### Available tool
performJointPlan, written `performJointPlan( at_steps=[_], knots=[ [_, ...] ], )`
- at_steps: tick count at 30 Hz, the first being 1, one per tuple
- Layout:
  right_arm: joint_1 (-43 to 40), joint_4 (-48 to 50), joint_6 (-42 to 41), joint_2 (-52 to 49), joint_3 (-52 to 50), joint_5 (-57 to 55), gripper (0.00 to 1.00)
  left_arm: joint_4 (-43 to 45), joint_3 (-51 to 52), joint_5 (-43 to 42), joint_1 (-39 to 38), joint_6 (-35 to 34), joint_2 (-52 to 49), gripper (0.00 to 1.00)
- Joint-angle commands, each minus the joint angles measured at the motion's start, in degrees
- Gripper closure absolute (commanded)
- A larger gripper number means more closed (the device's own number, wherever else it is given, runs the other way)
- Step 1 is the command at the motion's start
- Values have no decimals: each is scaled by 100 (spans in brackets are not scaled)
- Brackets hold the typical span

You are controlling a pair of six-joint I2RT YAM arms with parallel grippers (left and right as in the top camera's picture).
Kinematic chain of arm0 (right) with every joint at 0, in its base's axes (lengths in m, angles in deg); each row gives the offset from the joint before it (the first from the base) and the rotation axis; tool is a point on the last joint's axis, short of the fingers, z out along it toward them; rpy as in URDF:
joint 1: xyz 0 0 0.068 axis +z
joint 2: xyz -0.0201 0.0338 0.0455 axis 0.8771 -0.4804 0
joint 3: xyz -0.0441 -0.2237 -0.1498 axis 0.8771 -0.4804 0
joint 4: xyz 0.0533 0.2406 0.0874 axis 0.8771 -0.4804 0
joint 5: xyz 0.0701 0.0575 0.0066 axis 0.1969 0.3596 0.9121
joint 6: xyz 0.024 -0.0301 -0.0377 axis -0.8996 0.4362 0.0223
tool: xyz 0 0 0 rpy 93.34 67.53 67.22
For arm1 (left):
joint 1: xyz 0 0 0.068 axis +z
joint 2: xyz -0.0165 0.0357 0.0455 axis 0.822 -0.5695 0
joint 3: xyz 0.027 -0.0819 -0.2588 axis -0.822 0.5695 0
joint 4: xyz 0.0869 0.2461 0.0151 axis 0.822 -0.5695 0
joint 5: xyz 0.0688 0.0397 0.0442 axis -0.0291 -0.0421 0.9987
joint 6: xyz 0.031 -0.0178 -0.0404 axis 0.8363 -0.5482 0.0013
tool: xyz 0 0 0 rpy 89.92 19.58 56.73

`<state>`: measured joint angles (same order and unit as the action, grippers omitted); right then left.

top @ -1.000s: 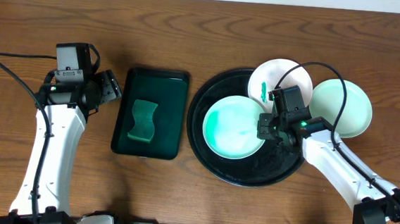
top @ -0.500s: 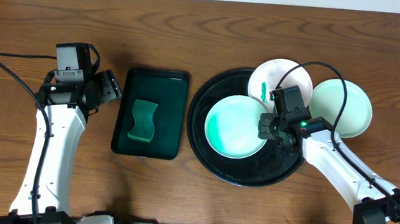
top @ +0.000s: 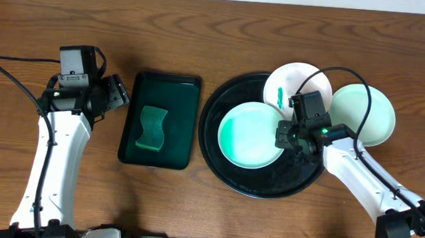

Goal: Clean dirty plates on tray and stack at the side
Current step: 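Lift the wiped pale green plate by its rim with the right gripper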

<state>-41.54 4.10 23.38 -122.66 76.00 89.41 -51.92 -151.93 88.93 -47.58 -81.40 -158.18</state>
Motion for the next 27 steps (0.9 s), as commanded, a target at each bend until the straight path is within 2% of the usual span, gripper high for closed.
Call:
performJointPlan(
  at_steps=[1,17,27],
  knots=[
    [-103,-153,-160,85,214,245,99,-11,-28,72,11,-33,-22,22],
    [-153,-1436,-367,85,1609,723,99,-9,-28,72,11,-33,-22,22],
    [407,-734,-1134,46,1775,485,99,-11,-28,72,11,-33,-22,22]
  ],
)
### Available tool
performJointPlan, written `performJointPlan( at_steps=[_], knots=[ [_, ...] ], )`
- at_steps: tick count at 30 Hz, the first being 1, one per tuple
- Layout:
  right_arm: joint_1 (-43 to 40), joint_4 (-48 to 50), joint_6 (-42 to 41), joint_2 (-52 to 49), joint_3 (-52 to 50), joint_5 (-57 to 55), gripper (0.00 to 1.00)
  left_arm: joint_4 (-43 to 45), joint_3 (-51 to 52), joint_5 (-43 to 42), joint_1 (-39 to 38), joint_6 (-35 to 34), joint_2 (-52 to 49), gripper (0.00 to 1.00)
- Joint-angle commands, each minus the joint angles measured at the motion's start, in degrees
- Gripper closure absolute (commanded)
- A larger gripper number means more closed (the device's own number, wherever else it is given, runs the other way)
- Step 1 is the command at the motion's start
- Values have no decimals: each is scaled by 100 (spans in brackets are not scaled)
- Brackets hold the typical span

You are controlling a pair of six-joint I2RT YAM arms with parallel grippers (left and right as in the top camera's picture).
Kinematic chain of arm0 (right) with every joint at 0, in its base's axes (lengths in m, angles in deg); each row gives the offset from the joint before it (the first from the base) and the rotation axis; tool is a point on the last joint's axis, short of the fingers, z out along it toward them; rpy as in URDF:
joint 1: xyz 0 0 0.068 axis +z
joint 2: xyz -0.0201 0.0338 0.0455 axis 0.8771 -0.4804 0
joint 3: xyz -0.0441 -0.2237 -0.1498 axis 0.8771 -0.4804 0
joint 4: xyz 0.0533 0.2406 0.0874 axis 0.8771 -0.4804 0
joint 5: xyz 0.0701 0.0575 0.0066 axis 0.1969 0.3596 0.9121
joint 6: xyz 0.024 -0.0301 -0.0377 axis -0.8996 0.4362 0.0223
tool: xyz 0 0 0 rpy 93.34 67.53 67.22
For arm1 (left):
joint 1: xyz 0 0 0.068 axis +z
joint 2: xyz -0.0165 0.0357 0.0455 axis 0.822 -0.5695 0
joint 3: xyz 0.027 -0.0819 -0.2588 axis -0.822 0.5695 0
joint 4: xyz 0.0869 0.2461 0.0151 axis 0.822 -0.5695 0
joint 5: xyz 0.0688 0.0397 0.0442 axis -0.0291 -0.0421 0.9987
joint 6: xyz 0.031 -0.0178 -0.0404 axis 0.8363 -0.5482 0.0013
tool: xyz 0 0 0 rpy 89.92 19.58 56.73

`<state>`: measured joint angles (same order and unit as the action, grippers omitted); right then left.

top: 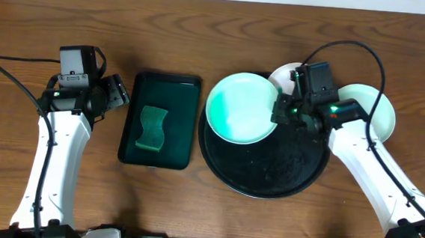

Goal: Clean dirty plates on tray and stack at the side
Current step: 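Lift the wiped pale green plate by its rim with the right gripper, then swing the held plate leftward over the dark green tray, right gripper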

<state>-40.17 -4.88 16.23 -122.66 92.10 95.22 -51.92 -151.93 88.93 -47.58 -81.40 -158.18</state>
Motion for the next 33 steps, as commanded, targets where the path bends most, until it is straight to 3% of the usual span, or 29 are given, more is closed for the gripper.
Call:
performJointPlan(
  at_steps=[1,17,33],
  knots=[
    [358,256,-487,33,164,-181,99,-11,-28,72,11,-31,-22,22],
    [2129,2068,-726,-850,164,-2087,99,-11,-28,72,11,-33,-22,22],
    [2765,2997,120,-861,164,-3609,99,-11,-28,72,11,-33,-22,22]
  ],
)
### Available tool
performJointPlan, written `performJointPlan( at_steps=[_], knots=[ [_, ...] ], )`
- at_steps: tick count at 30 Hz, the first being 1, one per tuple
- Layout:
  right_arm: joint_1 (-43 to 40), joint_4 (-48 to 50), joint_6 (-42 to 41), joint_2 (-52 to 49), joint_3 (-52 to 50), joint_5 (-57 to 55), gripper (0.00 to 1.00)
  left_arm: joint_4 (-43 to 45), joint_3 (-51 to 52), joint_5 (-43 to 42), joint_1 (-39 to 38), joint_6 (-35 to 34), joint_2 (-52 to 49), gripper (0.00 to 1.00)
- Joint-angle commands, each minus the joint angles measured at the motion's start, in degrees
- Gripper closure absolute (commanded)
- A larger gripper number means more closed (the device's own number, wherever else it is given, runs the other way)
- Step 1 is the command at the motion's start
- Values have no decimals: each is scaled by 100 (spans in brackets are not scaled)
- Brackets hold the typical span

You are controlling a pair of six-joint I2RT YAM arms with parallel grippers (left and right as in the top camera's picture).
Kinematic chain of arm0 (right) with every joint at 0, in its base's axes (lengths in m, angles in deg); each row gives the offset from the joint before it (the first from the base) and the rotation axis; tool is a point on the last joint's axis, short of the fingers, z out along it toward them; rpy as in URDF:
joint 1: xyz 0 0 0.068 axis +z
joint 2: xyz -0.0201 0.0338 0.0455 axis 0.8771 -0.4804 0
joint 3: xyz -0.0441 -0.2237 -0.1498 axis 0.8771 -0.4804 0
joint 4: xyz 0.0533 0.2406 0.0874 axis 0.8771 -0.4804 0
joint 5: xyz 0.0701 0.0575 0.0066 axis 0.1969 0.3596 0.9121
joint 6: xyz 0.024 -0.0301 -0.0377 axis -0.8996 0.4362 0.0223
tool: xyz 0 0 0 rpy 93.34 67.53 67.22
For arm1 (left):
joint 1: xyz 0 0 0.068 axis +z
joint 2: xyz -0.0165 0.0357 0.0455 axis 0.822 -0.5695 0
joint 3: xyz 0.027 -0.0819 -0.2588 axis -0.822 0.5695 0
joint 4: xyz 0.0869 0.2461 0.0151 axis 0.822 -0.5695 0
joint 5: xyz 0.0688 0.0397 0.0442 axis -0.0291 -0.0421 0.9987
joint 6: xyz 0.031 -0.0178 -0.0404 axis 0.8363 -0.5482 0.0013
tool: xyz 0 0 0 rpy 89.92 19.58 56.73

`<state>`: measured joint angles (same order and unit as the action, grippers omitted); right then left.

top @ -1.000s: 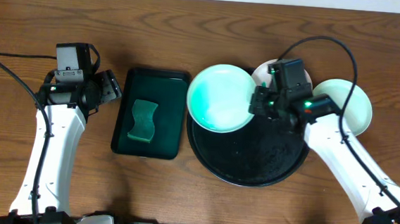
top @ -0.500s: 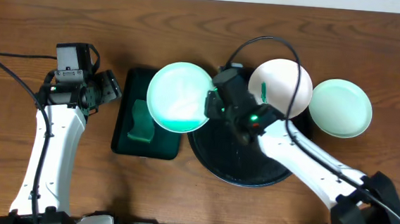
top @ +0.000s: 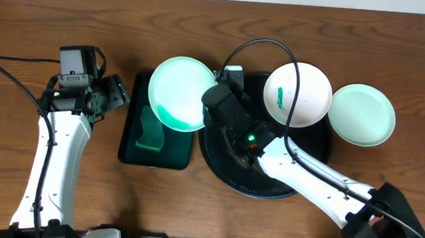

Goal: Clean dirty plates on tray and stack at the side
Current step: 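Swing the held plate leftward over the dark green tray, right gripper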

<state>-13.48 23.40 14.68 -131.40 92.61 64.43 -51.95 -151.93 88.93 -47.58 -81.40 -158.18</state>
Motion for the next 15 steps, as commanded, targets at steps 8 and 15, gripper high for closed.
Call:
performJointPlan(
  at_steps=[8,15],
  knots=[
    [105,411,614,13,114,-664,99,-9,-28,72,11,-31,-22,22],
    [105,562,433,11,111,-667,99,-7,-28,72,11,-33,-22,22]
  ],
)
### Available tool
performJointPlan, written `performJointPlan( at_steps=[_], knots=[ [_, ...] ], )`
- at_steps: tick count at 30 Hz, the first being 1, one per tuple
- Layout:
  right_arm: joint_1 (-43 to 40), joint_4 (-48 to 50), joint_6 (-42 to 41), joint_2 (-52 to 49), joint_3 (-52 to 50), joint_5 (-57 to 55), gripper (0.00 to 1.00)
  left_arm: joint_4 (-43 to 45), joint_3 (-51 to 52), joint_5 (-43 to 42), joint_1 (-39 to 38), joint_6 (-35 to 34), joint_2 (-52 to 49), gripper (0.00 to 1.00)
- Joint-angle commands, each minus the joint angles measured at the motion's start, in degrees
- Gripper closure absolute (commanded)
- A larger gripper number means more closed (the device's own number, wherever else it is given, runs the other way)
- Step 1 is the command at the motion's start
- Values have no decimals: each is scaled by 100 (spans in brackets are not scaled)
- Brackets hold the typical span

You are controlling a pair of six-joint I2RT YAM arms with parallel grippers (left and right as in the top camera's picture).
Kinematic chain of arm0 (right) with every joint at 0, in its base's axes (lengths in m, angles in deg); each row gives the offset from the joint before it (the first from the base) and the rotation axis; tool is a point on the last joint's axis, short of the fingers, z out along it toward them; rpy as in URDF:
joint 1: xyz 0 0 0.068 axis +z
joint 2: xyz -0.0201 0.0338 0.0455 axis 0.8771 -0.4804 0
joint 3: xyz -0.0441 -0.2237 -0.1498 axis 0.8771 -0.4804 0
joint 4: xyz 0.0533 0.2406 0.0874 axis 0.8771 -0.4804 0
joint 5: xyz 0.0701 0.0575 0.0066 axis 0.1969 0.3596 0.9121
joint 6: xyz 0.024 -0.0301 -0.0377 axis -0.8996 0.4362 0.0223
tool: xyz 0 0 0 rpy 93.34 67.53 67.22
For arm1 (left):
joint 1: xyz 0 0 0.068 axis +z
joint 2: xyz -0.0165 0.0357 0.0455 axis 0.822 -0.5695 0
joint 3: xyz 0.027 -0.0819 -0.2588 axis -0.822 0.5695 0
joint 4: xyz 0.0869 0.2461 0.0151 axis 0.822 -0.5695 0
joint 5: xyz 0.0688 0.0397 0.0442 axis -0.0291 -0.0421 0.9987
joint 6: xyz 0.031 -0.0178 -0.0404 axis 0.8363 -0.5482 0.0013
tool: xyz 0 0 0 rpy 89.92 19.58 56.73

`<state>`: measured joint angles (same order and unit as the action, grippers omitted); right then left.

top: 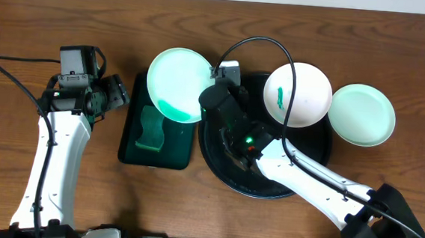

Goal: Clean dirty plates on tray and stack at the side
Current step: 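Swing the held plate leftward over the dark green tray, right gripper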

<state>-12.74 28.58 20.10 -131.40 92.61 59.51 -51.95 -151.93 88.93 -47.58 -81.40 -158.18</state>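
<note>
My right gripper [203, 97] is shut on the rim of a pale green plate [174, 83] and holds it raised over the right half of the dark green rectangular tray [132, 140]. A green smear sits on the plate's lower left part. In the tray lies a green sponge [149, 129], partly covered by the plate. On the round black tray [307, 159] rests a white plate [297, 93] with a green mark. A clean pale green plate [362, 114] lies on the table to the right. My left gripper [114, 93] hovers left of the rectangular tray, its jaws apart.
The wooden table [69, 19] runs wide on all sides. Black cables [292, 49] arc over the round tray from my right arm. My left arm [49, 152] stretches down the left side.
The right gripper has shifted the pale green plate slightly farther left and up over the rectangular tray. The left arm has not moved.
At first the right gripper gripped the pale green plate lying on the round black tray. Then the plate was lifted at the tray's upper left. Later it hung over the rectangular tray's right edge, where it remains, a little farther left.
</note>
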Motion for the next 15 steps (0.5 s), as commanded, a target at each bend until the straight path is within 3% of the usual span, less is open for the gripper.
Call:
performJointPlan(
  at_steps=[1,15],
  knots=[
    [31,52,-160,11,111,-175,99,-9,-28,72,11,-33,-22,22],
    [33,610,155,-271,111,-199,99,-9,-28,72,11,-33,-22,22]
  ],
)
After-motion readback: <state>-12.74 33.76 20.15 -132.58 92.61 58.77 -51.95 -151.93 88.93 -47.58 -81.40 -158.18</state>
